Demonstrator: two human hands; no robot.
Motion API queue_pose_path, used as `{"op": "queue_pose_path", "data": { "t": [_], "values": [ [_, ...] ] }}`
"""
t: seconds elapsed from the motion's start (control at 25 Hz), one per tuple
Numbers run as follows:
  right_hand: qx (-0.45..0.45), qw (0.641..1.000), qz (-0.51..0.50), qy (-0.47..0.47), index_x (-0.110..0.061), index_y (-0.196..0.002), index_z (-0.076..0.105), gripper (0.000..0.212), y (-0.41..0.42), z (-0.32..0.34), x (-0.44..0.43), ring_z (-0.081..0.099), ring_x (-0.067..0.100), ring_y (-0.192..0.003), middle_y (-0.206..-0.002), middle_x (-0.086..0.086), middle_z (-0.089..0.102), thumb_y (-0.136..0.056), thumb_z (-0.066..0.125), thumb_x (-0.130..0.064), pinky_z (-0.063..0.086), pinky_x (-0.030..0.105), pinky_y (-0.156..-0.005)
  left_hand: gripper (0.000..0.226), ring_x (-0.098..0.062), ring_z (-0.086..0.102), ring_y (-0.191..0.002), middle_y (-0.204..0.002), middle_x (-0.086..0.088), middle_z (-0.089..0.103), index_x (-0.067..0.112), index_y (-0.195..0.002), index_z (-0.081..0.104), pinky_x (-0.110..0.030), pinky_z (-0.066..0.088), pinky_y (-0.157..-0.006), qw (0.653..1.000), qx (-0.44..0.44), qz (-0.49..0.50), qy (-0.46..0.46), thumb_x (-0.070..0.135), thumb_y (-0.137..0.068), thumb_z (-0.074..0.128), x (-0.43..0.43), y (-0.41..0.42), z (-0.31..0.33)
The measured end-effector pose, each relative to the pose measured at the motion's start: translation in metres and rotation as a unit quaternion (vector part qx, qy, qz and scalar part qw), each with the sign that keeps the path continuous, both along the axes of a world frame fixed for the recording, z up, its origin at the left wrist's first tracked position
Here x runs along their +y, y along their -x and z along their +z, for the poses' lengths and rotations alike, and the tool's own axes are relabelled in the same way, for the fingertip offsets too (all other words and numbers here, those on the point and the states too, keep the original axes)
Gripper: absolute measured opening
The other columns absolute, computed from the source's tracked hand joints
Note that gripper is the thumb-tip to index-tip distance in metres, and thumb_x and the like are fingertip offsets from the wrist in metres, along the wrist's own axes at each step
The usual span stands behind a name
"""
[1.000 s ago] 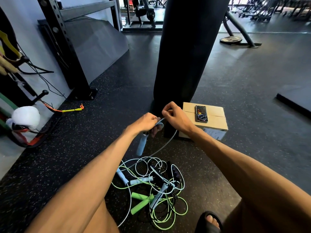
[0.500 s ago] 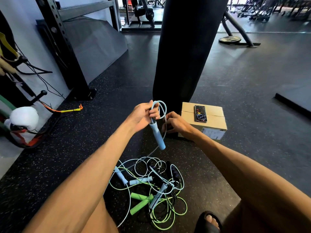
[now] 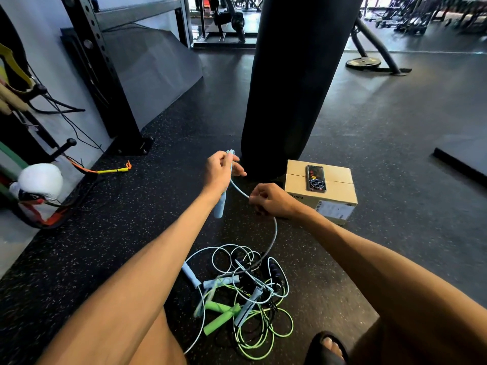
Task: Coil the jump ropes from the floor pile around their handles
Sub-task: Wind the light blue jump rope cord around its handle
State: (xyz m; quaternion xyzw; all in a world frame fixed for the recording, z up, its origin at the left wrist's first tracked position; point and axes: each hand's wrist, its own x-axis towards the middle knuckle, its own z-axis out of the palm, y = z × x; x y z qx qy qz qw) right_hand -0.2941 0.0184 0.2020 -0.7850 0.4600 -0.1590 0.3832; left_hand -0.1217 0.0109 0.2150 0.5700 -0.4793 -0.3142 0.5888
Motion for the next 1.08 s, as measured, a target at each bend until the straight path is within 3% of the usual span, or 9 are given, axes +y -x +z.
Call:
{"op": "queue_pose_path", "data": {
  "t": [0.08,0.2,0.36,0.44,0.56,0.72,0.96,1.08],
  "values": [
    [0.024,0.995,0.032,0.093,-0.008,-0.093,0.067,0.017,-0.004,0.004,0.000,0.060,0.013,-0.072,-0.084,0.004,0.067,-0.098,0.053,-0.015,0.047,0.029,-0.066,0.028,-0.019,0.067,-0.053,-0.058,-0.010,0.066,0.006,-0.080,0.058,-0.027,0.054,-0.059,0.995,-0.101,-0.013,-0.004,0.015,-0.101,0.043,0.000,0.002,-0.008],
    [-0.001,0.987,0.033,0.156,-0.013,-0.084,0.065,0.019,-0.003,0.008,-0.004,0.059,0.014,-0.076,-0.085,0.001,0.066,-0.097,0.051,-0.013,0.046,0.029,-0.068,0.029,-0.001,0.061,-0.046,-0.057,-0.004,0.067,0.009,-0.076,0.059,-0.013,0.045,-0.053,0.971,-0.233,-0.036,-0.043,0.018,-0.100,0.047,0.001,0.002,-0.019],
    [-0.048,0.982,-0.019,0.180,-0.010,-0.098,0.066,0.016,-0.002,0.014,-0.007,0.055,0.002,-0.075,-0.087,-0.005,0.062,-0.099,0.052,-0.017,0.043,0.016,-0.065,0.033,0.000,0.058,-0.045,-0.053,0.003,0.062,0.019,-0.069,0.057,-0.007,0.038,-0.046,0.943,-0.304,-0.094,-0.095,0.023,-0.100,0.047,0.009,0.003,-0.017],
    [-0.108,0.980,-0.062,0.156,-0.011,-0.102,0.062,0.013,0.000,0.018,-0.010,0.059,0.006,-0.077,-0.087,-0.005,0.062,-0.099,0.051,-0.018,0.048,0.018,-0.067,0.037,0.000,0.053,-0.041,-0.051,0.004,0.058,0.019,-0.065,0.056,-0.010,0.037,-0.042,0.937,-0.307,-0.126,-0.112,0.019,-0.100,0.045,0.012,0.007,-0.013],
    [-0.175,0.973,-0.107,0.107,-0.010,-0.105,0.053,0.011,0.003,0.021,-0.015,0.059,0.018,-0.078,-0.086,0.001,0.059,-0.100,0.047,-0.018,0.051,0.034,-0.071,0.036,-0.011,0.036,-0.033,-0.045,-0.003,0.041,0.007,-0.063,0.054,-0.022,0.033,-0.037,0.952,-0.169,-0.202,-0.154,0.014,-0.096,0.041,0.012,0.012,-0.008],
    [-0.213,0.968,-0.120,0.048,-0.009,-0.108,0.047,0.009,0.006,0.018,-0.020,0.055,0.016,-0.072,-0.080,0.003,0.056,-0.101,0.043,-0.010,0.048,0.035,-0.068,0.041,-0.010,0.020,-0.033,-0.040,0.003,0.024,0.009,-0.060,0.048,-0.025,0.022,-0.040,0.937,0.078,-0.285,-0.186,0.020,-0.098,0.037,0.015,0.012,0.000],
    [-0.221,0.967,-0.099,-0.081,-0.002,-0.112,0.049,0.017,0.009,0.015,-0.013,0.067,0.027,-0.074,-0.082,0.016,0.066,-0.103,0.037,-0.010,0.057,0.045,-0.075,0.035,-0.009,0.024,-0.041,-0.049,0.005,0.025,0.009,-0.075,0.048,-0.024,0.030,-0.051,0.875,0.361,-0.293,-0.135,0.024,-0.103,0.033,0.013,0.008,0.018],
    [-0.155,0.975,-0.082,-0.139,0.000,-0.112,0.052,0.018,0.007,0.012,-0.006,0.064,0.029,-0.076,-0.081,0.015,0.066,-0.100,0.043,-0.010,0.054,0.042,-0.071,0.034,-0.011,0.034,-0.050,-0.057,0.001,0.036,0.004,-0.086,0.053,-0.026,0.032,-0.064,0.860,0.442,-0.241,-0.087,0.022,-0.104,0.030,0.010,0.004,0.025]
  ]
}}
